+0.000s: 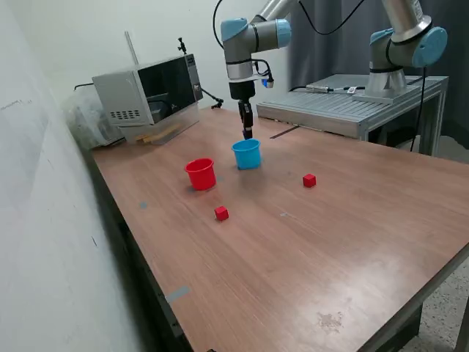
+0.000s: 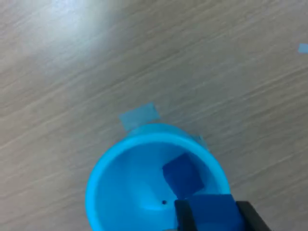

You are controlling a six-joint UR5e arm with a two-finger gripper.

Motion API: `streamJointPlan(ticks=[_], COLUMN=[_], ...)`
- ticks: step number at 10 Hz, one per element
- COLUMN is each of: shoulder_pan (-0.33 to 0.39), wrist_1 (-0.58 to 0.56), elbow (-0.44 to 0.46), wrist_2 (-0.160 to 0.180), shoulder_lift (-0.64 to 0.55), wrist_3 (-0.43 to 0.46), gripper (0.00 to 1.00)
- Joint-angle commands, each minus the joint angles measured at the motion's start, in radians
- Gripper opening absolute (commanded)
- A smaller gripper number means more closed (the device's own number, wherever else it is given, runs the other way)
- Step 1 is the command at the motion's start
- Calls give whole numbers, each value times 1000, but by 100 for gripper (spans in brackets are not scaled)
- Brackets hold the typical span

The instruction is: Place red objects in the red bin, and blue objects in the blue bin.

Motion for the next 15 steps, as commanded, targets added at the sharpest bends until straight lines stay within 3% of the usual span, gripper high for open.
streamJointPlan(ticks=[1, 5, 6, 12, 15], shoulder_pan=[-18, -39, -39, -19, 186], wrist_1=[0, -4, -5, -2, -2], elbow=[3, 8, 11, 11, 40], wrist_2=[-2, -2, -2, -2, 5], shoulder_lift=[1, 1, 0, -8, -62], wrist_3=[0, 0, 0, -18, -69], gripper=[0, 0, 100, 100, 100])
